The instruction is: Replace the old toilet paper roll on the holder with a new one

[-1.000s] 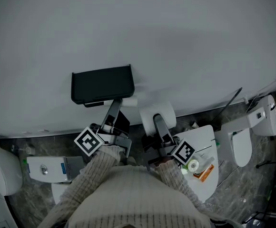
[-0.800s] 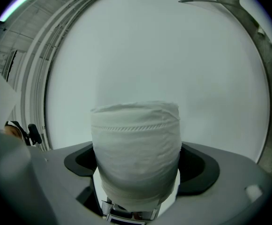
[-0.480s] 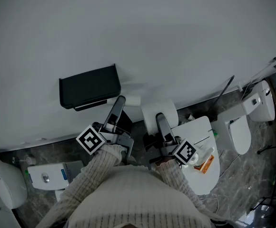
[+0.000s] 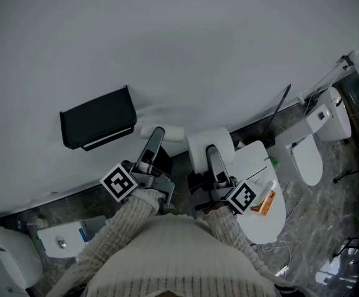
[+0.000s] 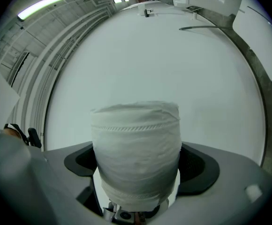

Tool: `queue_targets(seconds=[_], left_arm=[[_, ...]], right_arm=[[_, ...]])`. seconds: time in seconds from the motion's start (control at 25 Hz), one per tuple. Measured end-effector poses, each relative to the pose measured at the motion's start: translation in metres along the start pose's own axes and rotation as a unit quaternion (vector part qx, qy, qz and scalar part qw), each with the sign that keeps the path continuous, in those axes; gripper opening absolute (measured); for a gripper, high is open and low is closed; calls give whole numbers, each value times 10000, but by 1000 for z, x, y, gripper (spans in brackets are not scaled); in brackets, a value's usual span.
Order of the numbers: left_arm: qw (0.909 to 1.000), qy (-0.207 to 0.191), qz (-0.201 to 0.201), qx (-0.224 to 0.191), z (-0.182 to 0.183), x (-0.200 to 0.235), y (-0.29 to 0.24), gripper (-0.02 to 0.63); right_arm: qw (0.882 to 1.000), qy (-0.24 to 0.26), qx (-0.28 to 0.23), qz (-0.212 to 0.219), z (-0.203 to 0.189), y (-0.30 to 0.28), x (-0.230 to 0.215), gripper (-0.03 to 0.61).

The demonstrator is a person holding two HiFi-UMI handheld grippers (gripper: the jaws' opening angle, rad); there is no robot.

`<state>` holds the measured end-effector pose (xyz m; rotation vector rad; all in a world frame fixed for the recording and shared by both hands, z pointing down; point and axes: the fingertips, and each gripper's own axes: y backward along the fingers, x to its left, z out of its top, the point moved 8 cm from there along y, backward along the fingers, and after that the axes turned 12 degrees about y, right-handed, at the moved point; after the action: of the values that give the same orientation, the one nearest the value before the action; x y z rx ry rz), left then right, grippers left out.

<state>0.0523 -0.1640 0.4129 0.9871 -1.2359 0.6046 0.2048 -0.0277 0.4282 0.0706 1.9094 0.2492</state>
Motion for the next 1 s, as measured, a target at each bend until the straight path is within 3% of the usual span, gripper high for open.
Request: queue_targets(seconds=[0.32,1.0], left_arm=[[10000,11,75,-28,-19,-2,10,172],[9971,4,277,-705,-5,-6,61,172]], right_arm=[[9995,-116,-298,42,12,11,0,497],[9980,-485,293,277,-23,-25,2,497]])
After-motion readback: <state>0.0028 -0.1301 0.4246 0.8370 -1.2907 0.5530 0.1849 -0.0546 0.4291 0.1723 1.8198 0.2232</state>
